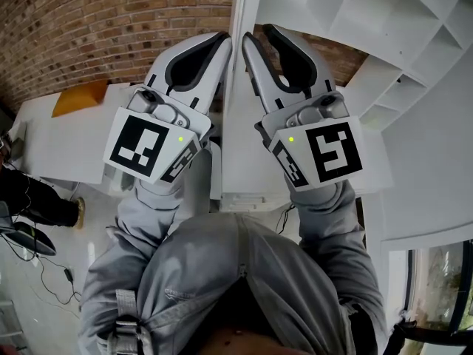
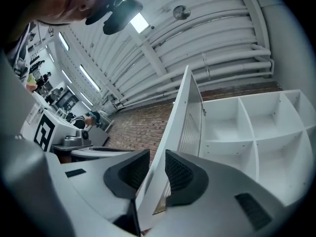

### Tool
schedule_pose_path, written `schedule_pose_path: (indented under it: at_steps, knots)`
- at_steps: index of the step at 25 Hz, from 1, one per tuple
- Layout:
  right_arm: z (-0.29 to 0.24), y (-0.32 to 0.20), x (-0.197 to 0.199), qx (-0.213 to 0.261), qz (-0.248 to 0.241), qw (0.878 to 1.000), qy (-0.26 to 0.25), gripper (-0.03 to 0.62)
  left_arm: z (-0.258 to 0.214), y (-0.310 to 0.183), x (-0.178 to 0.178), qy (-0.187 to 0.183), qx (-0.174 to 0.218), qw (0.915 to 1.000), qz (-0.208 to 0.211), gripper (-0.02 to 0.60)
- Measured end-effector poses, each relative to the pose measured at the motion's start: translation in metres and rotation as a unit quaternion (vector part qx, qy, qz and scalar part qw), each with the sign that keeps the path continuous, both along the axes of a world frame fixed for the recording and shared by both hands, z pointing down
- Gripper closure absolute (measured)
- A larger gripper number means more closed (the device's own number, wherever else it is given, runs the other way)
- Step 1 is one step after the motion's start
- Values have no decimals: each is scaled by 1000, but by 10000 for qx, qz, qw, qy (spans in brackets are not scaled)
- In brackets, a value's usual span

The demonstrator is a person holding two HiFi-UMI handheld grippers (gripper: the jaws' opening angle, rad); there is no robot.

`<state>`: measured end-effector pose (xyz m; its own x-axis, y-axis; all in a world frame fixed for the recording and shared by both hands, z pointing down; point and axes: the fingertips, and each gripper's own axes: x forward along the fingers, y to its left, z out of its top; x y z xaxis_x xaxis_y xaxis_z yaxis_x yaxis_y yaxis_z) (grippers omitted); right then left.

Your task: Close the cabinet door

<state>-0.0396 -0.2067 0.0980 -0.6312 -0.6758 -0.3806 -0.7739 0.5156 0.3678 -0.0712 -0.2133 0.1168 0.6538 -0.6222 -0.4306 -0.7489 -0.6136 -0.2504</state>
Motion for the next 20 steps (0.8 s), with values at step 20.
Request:
schedule_pose_path:
  at_steps: [20]
  knots:
    - [-7,-30,-12,-104,208,9994,-253,424,2,-21,-8,149,-123,9998,-22,577]
